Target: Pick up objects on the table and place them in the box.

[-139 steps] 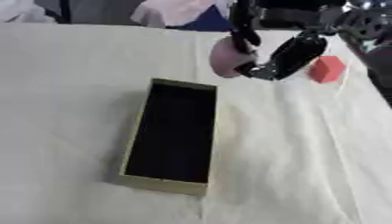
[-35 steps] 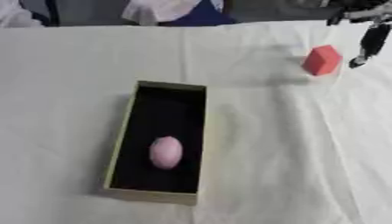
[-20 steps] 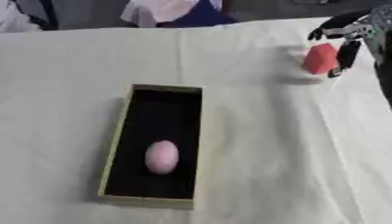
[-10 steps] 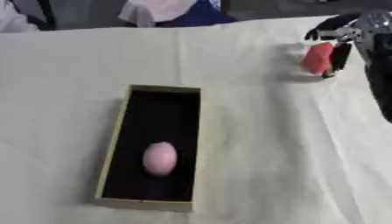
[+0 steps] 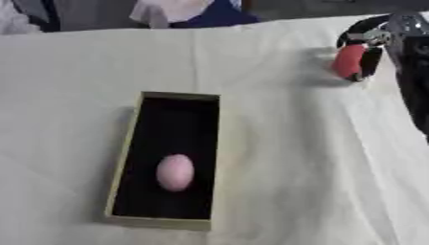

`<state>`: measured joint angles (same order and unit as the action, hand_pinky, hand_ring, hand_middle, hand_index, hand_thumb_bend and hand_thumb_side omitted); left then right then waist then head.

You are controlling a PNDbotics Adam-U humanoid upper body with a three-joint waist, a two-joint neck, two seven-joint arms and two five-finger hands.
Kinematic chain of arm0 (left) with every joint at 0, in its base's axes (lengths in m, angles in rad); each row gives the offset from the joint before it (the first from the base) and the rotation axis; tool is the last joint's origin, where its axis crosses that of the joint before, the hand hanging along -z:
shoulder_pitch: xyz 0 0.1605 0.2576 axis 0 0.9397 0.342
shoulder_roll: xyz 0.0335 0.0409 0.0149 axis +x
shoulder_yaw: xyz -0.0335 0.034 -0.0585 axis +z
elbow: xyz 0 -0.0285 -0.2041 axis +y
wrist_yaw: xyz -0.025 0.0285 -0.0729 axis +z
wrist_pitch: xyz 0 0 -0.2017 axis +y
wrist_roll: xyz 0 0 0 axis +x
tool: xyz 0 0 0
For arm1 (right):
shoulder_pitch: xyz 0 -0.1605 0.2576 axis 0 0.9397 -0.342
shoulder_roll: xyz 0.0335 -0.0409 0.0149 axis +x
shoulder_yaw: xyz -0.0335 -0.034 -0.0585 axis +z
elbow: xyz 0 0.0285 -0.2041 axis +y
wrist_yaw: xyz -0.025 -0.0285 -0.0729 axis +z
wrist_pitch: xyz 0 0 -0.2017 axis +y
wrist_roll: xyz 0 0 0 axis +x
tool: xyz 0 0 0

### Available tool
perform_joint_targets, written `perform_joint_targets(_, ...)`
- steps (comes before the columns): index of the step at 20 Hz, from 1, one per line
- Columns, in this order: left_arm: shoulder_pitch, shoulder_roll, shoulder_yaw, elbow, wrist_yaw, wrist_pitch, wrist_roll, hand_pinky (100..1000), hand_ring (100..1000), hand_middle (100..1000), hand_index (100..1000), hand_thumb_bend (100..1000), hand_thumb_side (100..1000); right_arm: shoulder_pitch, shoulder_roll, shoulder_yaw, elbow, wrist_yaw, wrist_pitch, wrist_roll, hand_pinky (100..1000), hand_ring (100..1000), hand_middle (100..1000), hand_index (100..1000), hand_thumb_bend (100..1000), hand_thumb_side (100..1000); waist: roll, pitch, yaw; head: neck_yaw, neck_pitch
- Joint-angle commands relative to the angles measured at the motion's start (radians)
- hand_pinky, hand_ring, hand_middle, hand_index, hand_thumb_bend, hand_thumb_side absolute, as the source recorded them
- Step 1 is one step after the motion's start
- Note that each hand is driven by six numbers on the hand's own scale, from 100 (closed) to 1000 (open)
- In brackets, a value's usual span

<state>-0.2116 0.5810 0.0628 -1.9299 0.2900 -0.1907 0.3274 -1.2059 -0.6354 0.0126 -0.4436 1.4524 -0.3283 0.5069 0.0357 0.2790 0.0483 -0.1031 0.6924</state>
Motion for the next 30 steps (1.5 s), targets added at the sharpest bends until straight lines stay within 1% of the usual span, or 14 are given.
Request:
perform_joint_targets(1, -0.008, 0.020, 0.012, -0.017, -0.004, -0.001, -0.006, 750, 837, 797, 923, 305, 1000, -0.030, -0.017, -0.005, -0.019, -0.010, 0.007, 0.000, 834, 874, 806, 913, 287, 100, 0.001, -0.016, -0.001, -0.003, -0.008)
perform_joint_targets(4, -0.008, 0.020, 0.012, -0.017, -0.005, -0.001, -0.008, 751, 837, 797, 924, 305, 1000, -0.033, -0.015, -0.005, -0.029, -0.025, 0.009, 0.006, 825, 859, 785, 899, 210, 100, 0.001, -0.017, -0.002, -0.005, -0.007)
perform_joint_targets(7, -0.006, 0.020, 0.013, -0.017, -0.005, -0.002, -0.009, 751, 837, 796, 924, 305, 1000, -0.034, -0.014, -0.004, -0.039, -0.041, 0.011, 0.013, 821, 854, 775, 891, 171, 100, 0.001, -0.019, -0.003, -0.005, -0.006)
perform_joint_targets(9, -0.006, 0.020, 0.013, -0.017, -0.005, -0.002, -0.010, 751, 837, 795, 924, 305, 1000, -0.034, -0.015, -0.004, -0.047, -0.051, 0.011, 0.018, 814, 843, 753, 875, 122, 100, 0.000, -0.020, -0.004, -0.005, -0.005)
perform_joint_targets(12, -0.007, 0.019, 0.014, -0.016, -0.004, -0.002, -0.011, 751, 837, 795, 924, 306, 1000, -0.031, -0.017, -0.005, -0.064, -0.067, 0.014, 0.021, 807, 832, 734, 859, 100, 100, -0.003, -0.023, -0.005, -0.005, -0.005)
perform_joint_targets(15, -0.006, 0.020, 0.015, -0.016, -0.004, -0.002, -0.010, 751, 837, 795, 924, 306, 1000, -0.023, -0.023, -0.009, -0.096, -0.083, 0.012, 0.012, 802, 820, 723, 851, 100, 100, -0.005, -0.027, -0.006, -0.003, -0.003)
perform_joint_targets(18, -0.007, 0.022, 0.016, -0.017, -0.004, -0.003, -0.010, 751, 837, 795, 924, 307, 1000, -0.009, -0.035, 0.002, -0.152, -0.116, -0.017, 0.008, 793, 801, 713, 843, 100, 100, -0.007, -0.031, -0.007, 0.004, 0.001)
perform_joint_targets(20, -0.008, 0.023, 0.016, -0.017, -0.004, -0.004, -0.010, 751, 837, 795, 924, 307, 1000, 0.004, -0.047, 0.019, -0.197, -0.148, -0.041, 0.016, 792, 799, 714, 843, 100, 100, -0.009, -0.032, -0.007, 0.007, 0.002)
perform_joint_targets(22, -0.008, 0.023, 0.016, -0.017, -0.003, -0.004, -0.010, 751, 837, 795, 924, 307, 1000, 0.012, -0.054, 0.027, -0.221, -0.171, -0.046, 0.029, 792, 799, 714, 843, 100, 100, -0.010, -0.033, -0.007, 0.008, 0.002)
perform_joint_targets(23, -0.009, 0.024, 0.015, -0.017, -0.003, -0.004, -0.010, 751, 836, 795, 924, 309, 1000, 0.022, -0.058, 0.043, -0.255, -0.198, -0.073, 0.026, 778, 771, 693, 829, 100, 100, -0.013, -0.035, -0.008, 0.010, 0.003)
perform_joint_targets(25, -0.010, 0.025, 0.015, -0.017, -0.002, -0.004, -0.011, 751, 838, 795, 924, 309, 1000, 0.054, -0.081, 0.079, -0.333, -0.269, -0.119, 0.025, 769, 751, 671, 816, 100, 100, -0.016, -0.038, -0.008, 0.014, 0.005)
perform_joint_targets(27, -0.011, 0.027, 0.014, -0.017, -0.001, -0.003, -0.012, 752, 839, 796, 924, 308, 1000, 0.083, -0.103, 0.112, -0.405, -0.342, -0.144, 0.034, 764, 743, 663, 813, 100, 100, -0.018, -0.041, -0.007, 0.017, 0.008)
perform_joint_targets(30, -0.013, 0.030, 0.013, -0.017, 0.000, -0.004, -0.013, 752, 841, 796, 924, 309, 1000, 0.118, -0.133, 0.163, -0.502, -0.447, -0.163, 0.059, 754, 732, 656, 808, 100, 100, -0.021, -0.047, -0.005, 0.022, 0.016)
